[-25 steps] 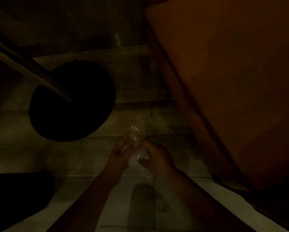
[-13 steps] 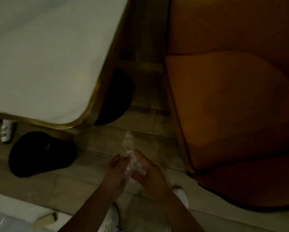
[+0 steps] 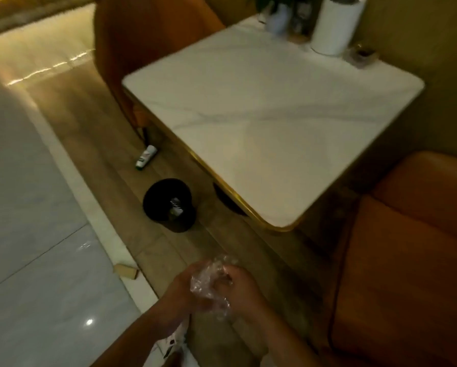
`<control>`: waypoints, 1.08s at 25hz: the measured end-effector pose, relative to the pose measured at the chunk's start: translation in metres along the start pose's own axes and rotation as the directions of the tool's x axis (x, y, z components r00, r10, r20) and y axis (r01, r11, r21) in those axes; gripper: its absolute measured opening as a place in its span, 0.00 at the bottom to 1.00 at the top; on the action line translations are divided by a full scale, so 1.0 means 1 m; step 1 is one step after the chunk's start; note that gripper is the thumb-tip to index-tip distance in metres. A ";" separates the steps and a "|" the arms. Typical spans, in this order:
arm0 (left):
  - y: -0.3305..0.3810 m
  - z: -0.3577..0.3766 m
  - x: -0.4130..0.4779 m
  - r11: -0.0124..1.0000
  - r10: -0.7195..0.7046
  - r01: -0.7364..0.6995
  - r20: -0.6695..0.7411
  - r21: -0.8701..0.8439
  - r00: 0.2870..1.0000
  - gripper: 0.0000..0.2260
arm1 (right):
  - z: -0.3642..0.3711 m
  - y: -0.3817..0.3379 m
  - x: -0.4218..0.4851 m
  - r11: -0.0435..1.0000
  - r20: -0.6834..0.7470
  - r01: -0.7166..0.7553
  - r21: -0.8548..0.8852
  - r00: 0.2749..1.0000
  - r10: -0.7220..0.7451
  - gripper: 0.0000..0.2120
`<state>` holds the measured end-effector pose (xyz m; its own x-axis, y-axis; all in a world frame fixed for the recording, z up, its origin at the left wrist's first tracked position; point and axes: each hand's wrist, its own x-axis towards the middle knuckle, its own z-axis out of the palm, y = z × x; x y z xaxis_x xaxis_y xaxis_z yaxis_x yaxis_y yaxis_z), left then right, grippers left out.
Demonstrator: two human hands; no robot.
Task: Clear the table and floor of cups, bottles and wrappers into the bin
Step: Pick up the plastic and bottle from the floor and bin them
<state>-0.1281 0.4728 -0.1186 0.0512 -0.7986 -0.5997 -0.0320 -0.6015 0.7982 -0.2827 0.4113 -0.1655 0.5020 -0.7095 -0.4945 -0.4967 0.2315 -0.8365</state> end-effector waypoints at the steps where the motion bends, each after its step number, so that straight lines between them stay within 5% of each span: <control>1: 0.004 -0.016 -0.011 0.999 0.006 -0.002 -0.075 0.046 0.997 0.36 | 0.006 -0.018 0.002 1.000 0.070 0.013 0.007 0.997 -0.013 0.12; 7: 0.013 -0.144 -0.067 0.967 -0.066 -0.036 -0.381 -0.253 0.922 0.21 | 0.078 -0.138 0.030 0.999 0.225 0.041 0.019 0.973 -0.044 0.26; 13: 0.032 -0.263 -0.077 0.934 -0.095 -0.079 -0.456 -0.349 0.885 0.12 | 0.162 -0.239 0.084 0.996 0.250 -0.032 0.089 0.968 0.008 0.27; 27: 0.078 -0.454 0.030 0.911 -0.183 -0.102 -0.613 -0.399 0.769 0.12 | 0.219 -0.352 0.298 0.989 0.220 -0.103 -0.108 0.967 0.125 0.11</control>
<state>0.3245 0.4117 -0.0492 0.6573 -0.4906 -0.5721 0.3643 -0.4578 0.8110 0.1968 0.2637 -0.0704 0.5796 -0.5110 -0.6348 -0.6192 0.2303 -0.7507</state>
